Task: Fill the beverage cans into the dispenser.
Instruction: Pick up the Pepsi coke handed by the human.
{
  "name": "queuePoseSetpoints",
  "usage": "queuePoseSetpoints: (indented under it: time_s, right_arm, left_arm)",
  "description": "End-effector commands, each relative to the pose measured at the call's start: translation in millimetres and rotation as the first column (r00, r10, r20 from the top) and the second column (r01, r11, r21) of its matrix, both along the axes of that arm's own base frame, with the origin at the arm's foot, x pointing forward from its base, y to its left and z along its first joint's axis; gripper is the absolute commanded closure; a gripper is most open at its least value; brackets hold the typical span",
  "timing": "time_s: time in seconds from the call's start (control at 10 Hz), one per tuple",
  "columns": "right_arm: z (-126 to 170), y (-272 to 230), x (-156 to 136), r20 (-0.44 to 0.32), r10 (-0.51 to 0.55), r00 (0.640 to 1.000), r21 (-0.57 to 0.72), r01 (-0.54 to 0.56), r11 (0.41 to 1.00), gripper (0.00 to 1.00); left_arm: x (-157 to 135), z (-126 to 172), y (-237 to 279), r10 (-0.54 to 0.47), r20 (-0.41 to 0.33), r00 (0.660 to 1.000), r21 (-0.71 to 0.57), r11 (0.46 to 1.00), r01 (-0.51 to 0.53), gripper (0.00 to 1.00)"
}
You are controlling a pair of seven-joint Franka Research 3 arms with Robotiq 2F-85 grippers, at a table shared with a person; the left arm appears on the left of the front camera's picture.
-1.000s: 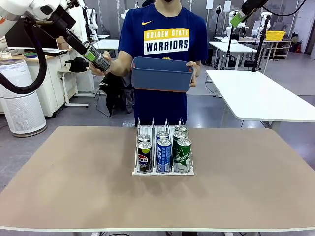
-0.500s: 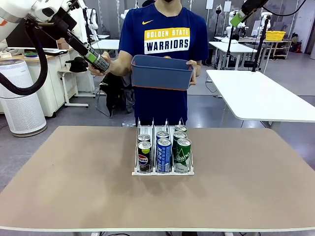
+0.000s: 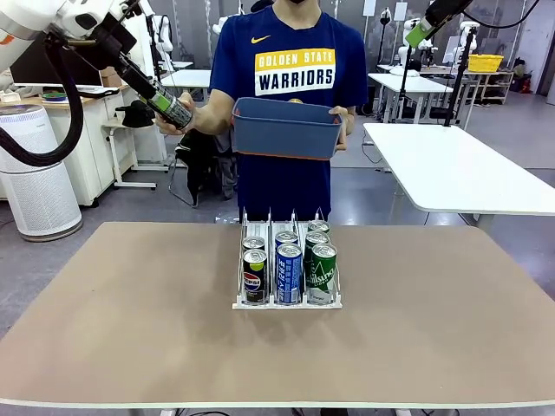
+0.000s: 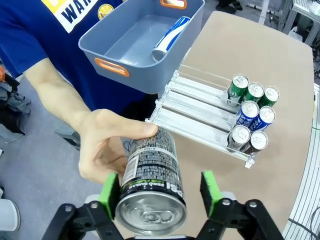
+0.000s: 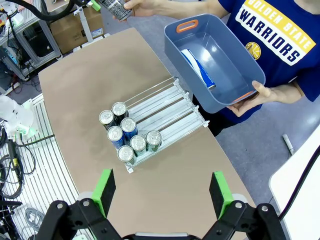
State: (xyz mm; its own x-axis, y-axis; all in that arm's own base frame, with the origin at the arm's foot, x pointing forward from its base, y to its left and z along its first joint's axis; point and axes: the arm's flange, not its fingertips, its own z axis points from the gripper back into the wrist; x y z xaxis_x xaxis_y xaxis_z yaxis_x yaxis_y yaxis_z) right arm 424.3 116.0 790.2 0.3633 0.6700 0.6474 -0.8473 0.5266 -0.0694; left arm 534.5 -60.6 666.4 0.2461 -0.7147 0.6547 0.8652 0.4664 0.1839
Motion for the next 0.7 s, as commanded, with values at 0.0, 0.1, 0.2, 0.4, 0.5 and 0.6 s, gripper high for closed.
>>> queuePoseSetpoints:
  time_s: [0.0,0.1,0.2,0.4,0.5,0.6]
  right_arm:
    - [-0.3,-0.5,-0.5,0.000,-0.001,1.000,0.000,0.001,1.000,0.00]
    - [-0.3,-0.5,-0.5,0.000,-0.001,1.000,0.000,0.001,1.000,0.00]
    - [-0.3,-0.5,-0.5,0.000,-0.001,1.000,0.000,0.001,1.000,0.00]
    - [-0.3,-0.5,-0.5,0.000,-0.001,1.000,0.000,0.001,1.000,0.00]
    - [-0.3,-0.5,-0.5,0.000,-0.001,1.000,0.000,0.001,1.000,0.00]
    - [-0.3,-0.5,-0.5,0.000,-0.001,1.000,0.000,0.001,1.000,0.00]
  left_arm:
    - [-1.9,-0.7,4.9,-0.006,0.024,1.000,0.040,0.999,0.005,1.00]
    - [-2.4,-0.2,5.3,0.000,0.023,1.000,0.042,0.999,-0.001,0.64]
    - [-2.5,0.3,5.7,0.010,0.027,1.000,0.036,0.999,-0.011,1.00]
    - [-2.7,0.1,6.3,0.012,0.029,1.000,0.030,0.999,-0.013,1.00]
    - [-2.9,0.1,6.0,0.018,0.038,0.999,0.030,0.999,-0.019,1.00]
    - [-3.9,0.4,5.4,0.016,0.040,0.999,0.024,1.000,-0.017,1.00]
